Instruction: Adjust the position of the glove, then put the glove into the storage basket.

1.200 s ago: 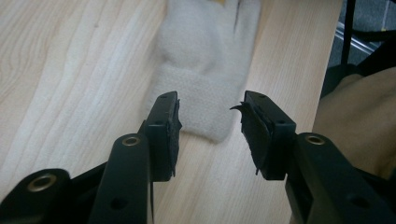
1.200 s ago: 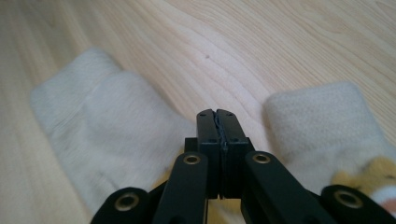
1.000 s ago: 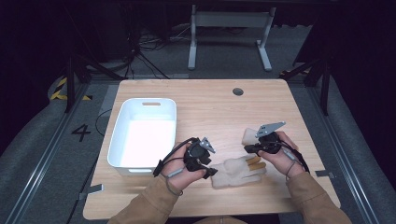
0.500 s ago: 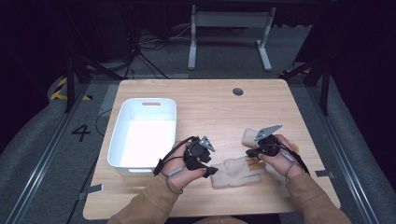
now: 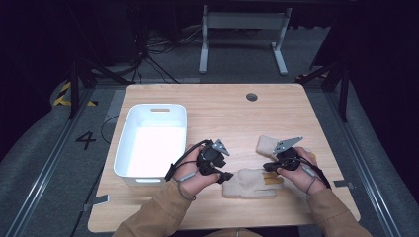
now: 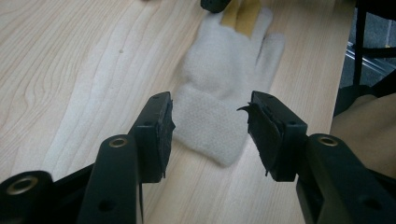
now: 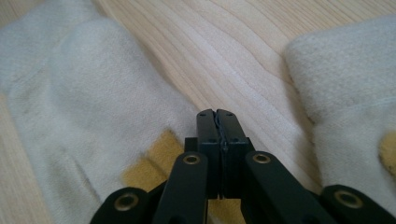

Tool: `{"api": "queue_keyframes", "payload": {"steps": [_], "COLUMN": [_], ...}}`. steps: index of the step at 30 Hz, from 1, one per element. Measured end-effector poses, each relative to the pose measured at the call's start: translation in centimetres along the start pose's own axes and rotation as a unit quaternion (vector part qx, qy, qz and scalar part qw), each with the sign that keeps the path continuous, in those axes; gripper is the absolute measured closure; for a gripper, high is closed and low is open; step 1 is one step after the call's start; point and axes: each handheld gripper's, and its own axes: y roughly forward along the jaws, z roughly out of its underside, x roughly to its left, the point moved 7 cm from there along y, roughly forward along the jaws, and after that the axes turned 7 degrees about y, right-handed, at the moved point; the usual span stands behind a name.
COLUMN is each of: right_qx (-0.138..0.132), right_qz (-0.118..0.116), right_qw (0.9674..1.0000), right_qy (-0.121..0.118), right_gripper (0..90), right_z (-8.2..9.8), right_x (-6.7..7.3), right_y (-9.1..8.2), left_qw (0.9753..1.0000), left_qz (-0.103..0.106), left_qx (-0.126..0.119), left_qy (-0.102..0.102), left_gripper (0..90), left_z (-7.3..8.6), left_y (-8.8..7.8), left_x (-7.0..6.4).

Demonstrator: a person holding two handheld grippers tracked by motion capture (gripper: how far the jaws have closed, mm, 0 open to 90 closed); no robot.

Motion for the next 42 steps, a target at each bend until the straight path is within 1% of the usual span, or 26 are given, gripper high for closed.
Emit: {"api": "queue_keyframes", "payload": {"steps": [4,5,7,8,9,10,11,12,13,14,15,17,20,22,24,25,26,28,31,36,39,40,42], "right_qx": [-0.013,-0.018,-0.038,-0.06,-0.06,-0.068,-0.078,-0.095,-0.095,-0.107,-0.107,-0.119,-0.127,-0.129,-0.13,-0.13,-0.133,-0.133,-0.128,-0.119,-0.119,-0.117,-0.116], "right_qz": [0.002,0.001,0.003,0.009,0.009,0.012,0.017,0.026,0.026,0.035,0.035,0.047,0.06,0.07,0.081,0.081,0.094,0.098,0.111,0.116,0.117,0.119,0.119], "right_qw": [0.9999,0.9998,0.9992,0.9979,0.9979,0.9973,0.9963,0.9944,0.9944,0.9924,0.9924,0.9899,0.9876,0.9861,0.9841,0.9841,0.9821,0.9816,0.9807,0.9813,0.9811,0.9816,0.9817], "right_qy": [0.0,0.004,0.012,0.023,0.023,0.026,0.033,0.039,0.039,0.048,0.048,0.061,0.069,0.079,0.09,0.09,0.095,0.095,0.098,0.098,0.098,0.092,0.093], "right_gripper": [89.7,89.6,89.2,86.5,86.5,85.9,85.7,85.6,85.6,85.6,85.6,84.5,82.8,82.4,79.3,79.3,76.9,76.6,72.6,66.5,62.0,59.1,57.4], "right_z": [-0.1,-0.2,-0.5,-0.8,-0.8,-0.8,-0.9,-0.9,-0.9,-0.8,-0.8,-0.7,-0.5,-0.2,0.2,0.2,0.4,0.5,0.7,0.8,0.8,0.7,0.7], "right_x": [-0.1,-0.2,-0.5,-1.0,-1.0,-1.2,-1.5,-2.0,-2.0,-2.5,-2.5,-3.2,-4.0,-4.5,-5.4,-5.4,-6.0,-6.2,-7.1,-7.8,-8.1,-8.2,-8.3], "right_y": [-0.6,-0.8,-1.6,-2.5,-2.5,-2.9,-3.3,-4.1,-4.1,-4.6,-4.6,-5.1,-5.5,-5.6,-5.7,-5.7,-5.7,-5.6,-5.2,-4.4,-4.0,-3.7,-3.6], "left_qw": [1.0,1.0,1.0,1.0,1.0,1.0,0.9999,0.9999,0.9999,0.9999,0.9999,0.9999,0.9999,0.9998,0.9998,0.9998,0.9998,0.9998,0.9996,0.9996,0.9995,0.9994,0.9994], "left_qz": [-0.001,-0.001,-0.003,-0.005,-0.005,-0.005,-0.004,-0.005,-0.005,-0.006,-0.006,-0.006,-0.004,-0.006,-0.007,-0.007,-0.009,-0.009,-0.014,-0.016,-0.018,-0.019,-0.019], "left_qx": [-0.001,-0.002,-0.005,-0.005,-0.005,-0.006,-0.008,-0.012,-0.012,-0.012,-0.012,-0.012,-0.012,-0.013,-0.014,-0.014,-0.014,-0.013,-0.015,-0.011,-0.011,-0.012,-0.011], "left_qy": [0.002,0.0,-0.002,-0.003,-0.003,-0.002,-0.005,-0.006,-0.006,-0.007,-0.007,-0.007,-0.006,-0.01,-0.011,-0.011,-0.012,-0.012,-0.017,-0.021,-0.023,-0.025,-0.026], "left_gripper": [49.9,49.8,49.4,49.0,49.0,49.0,48.9,48.8,48.8,48.6,48.6,48.6,48.5,48.6,48.5,48.5,48.5,48.5,48.5,48.3,48.3,48.3,48.3], "left_z": [0.0,0.0,0.0,0.0,0.0,-0.1,-0.1,-0.2,-0.2,-0.1,-0.1,-0.2,-0.2,-0.2,-0.1,-0.1,0.0,0.2,0.4,0.8,1.0,1.1,1.2], "left_y": [-0.1,-0.1,-0.3,-0.4,-0.4,-0.5,-0.5,-0.5,-0.5,-0.6,-0.6,-0.6,-0.6,-0.6,-0.7,-0.7,-0.8,-0.9,-1.1,-1.1,-1.2,-1.3,-1.3], "left_x": [0.1,0.1,0.2,0.3,0.3,0.4,0.4,0.4,0.4,0.4,0.4,0.4,0.4,0.5,0.5,0.5,0.5,0.5,0.6,0.6,0.6,0.6,0.6]}}
